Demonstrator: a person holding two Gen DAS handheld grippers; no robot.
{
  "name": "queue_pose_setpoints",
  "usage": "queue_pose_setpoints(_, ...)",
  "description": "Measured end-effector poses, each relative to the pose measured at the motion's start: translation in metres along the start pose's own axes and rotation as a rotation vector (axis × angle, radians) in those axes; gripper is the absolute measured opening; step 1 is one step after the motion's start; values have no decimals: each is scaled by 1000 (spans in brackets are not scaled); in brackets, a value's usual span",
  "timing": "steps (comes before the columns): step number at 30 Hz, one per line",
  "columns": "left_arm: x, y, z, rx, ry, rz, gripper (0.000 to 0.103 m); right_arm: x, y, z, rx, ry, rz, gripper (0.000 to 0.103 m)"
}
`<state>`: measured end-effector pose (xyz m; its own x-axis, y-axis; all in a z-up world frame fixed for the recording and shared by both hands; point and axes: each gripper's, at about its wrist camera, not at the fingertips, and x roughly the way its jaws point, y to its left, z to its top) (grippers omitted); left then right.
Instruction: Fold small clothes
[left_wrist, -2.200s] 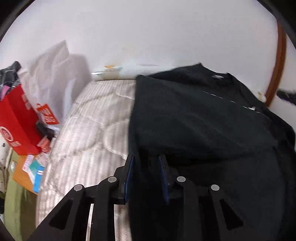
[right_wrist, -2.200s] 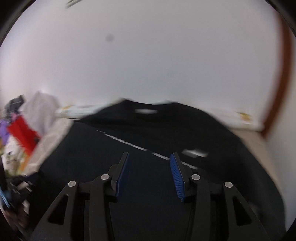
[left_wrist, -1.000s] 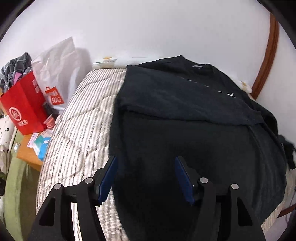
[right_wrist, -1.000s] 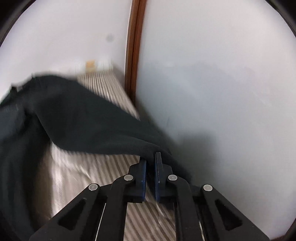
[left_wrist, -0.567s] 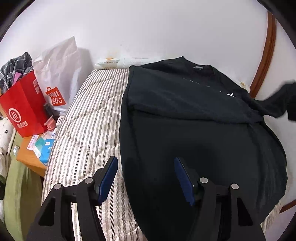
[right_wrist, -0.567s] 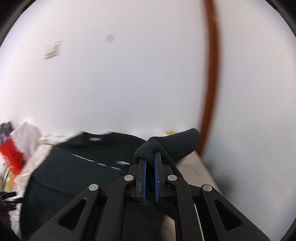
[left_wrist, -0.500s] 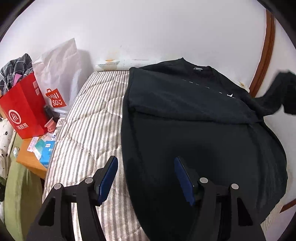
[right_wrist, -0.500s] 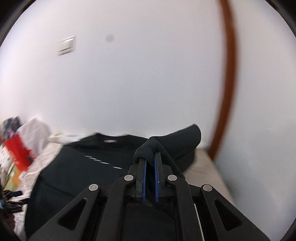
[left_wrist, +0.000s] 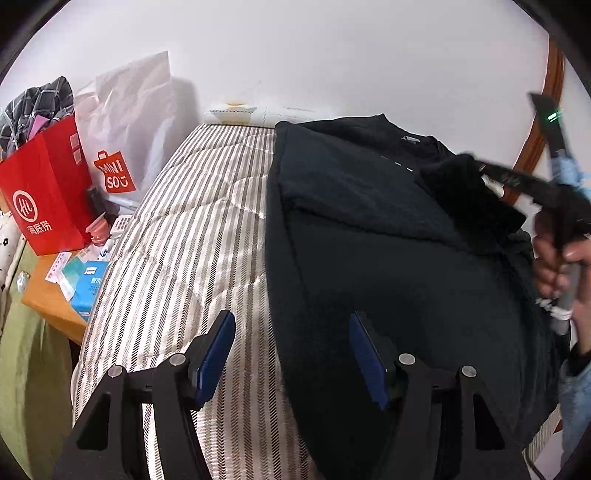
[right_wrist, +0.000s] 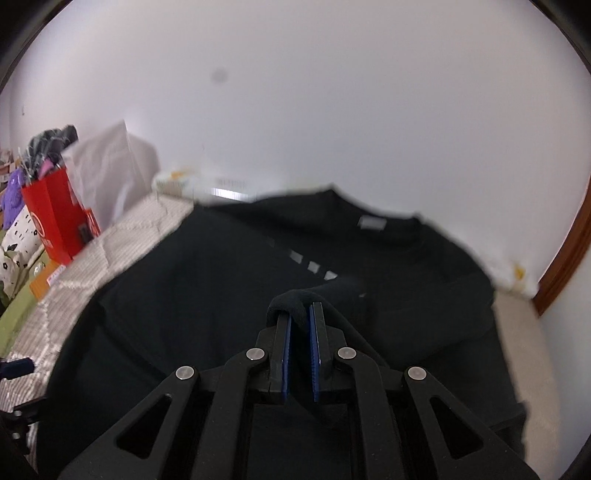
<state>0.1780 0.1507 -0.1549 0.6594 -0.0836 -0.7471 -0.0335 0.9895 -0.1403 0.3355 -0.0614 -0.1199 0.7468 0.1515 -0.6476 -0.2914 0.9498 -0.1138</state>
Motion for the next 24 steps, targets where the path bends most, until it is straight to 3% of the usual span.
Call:
queue_pose_setpoints(1,0,1,0,1,1,2,61,4,-1,-4,3,13,8,18)
queue_pose_setpoints(3,1,0,0,1,5,4,61,13,-4,-11,12,37,6,57)
queue_pose_setpoints(8,0,-13,4,13,8,-20,61,2,-27,-26,27,46,20,80)
queue_pose_setpoints(12,-3,-30,9,40,15,-26,61,-36,-47,-45,48,46,69,80)
queue_pose_setpoints(18,-12,-77,23,125,6,-38,61,-101,-82,-77,72,-58,73,81)
queue_pose_setpoints(23,-9,-134,34,237,0,-47,61,-98,-127,-110,169,-21,-31,80)
queue_pose_setpoints(24,-6,-147,37,253,3,-63,61,-92,-138,-121,197,3,-64,71)
